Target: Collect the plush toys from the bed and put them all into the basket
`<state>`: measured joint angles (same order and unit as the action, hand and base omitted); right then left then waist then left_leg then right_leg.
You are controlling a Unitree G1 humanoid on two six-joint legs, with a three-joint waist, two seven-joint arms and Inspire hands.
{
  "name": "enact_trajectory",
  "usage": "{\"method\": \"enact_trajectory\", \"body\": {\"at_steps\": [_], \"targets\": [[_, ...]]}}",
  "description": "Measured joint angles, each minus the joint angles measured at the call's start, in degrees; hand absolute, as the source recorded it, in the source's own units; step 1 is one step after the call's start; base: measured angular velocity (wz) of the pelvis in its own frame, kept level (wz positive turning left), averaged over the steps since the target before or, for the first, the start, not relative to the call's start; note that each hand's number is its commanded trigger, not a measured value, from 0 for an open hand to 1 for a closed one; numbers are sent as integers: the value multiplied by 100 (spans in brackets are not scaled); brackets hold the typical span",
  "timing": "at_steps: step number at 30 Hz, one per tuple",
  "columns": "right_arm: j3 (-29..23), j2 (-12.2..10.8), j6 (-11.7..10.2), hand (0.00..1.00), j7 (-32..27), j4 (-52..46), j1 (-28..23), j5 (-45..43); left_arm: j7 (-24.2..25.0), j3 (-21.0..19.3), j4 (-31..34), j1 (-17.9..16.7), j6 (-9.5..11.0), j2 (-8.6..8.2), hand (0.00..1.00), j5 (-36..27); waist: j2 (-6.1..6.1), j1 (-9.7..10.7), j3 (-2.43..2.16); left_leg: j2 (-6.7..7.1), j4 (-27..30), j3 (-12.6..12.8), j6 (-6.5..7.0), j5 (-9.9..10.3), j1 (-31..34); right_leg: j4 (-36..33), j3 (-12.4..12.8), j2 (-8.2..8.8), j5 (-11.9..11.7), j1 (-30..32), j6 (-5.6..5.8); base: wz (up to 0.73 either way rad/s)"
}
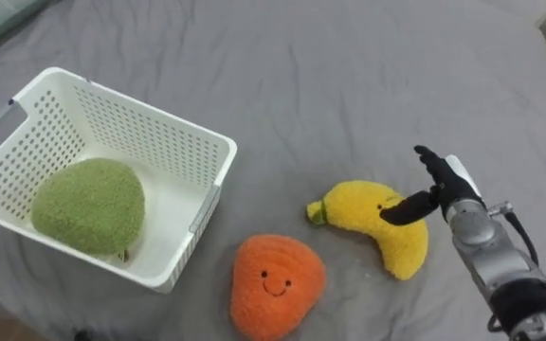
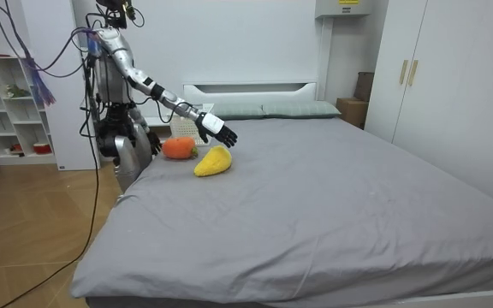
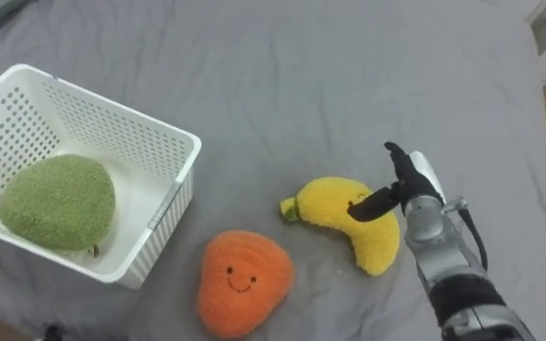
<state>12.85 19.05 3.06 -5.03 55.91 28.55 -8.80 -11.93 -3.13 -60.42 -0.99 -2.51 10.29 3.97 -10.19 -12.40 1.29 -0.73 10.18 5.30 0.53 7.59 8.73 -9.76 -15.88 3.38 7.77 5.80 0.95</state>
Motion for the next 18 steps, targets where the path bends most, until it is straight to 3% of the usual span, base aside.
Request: {"method": "enact_trajectory", "body": {"at_steps": [5,6,16,17,18], "targets": [[181,45,-71,0,31,540,309,-84,18,20,-222,55,25,10,0,-193,25,-86,61,0,33,-55,0,0,154,9,-63,-2,0,109,0,7],[187,53,-72,0,31,641,386,-116,17,39,-273,80,40,21,0,-219,34,-113,104,-1,36,-68,-1,0,191,15,-78,-3,0,144,0,5],[337,107,-203,0,-63,1160,747,-118,23,345,-426,266,94,74,0,-738,106,-394,182,-4,113,-126,-2,-1,470,9,-153,2,-4,364,-7,3],[375,106,-204,3,-63,1172,759,-110,27,396,-445,281,94,74,0,-786,108,-398,183,-2,113,-129,-2,-1,471,9,-153,3,-4,364,-7,3],[393,99,-241,13,-64,1232,763,-131,47,464,-486,316,97,68,0,-814,112,-403,186,2,113,-147,-2,-1,470,12,-160,3,-4,356,-7,6]]}}
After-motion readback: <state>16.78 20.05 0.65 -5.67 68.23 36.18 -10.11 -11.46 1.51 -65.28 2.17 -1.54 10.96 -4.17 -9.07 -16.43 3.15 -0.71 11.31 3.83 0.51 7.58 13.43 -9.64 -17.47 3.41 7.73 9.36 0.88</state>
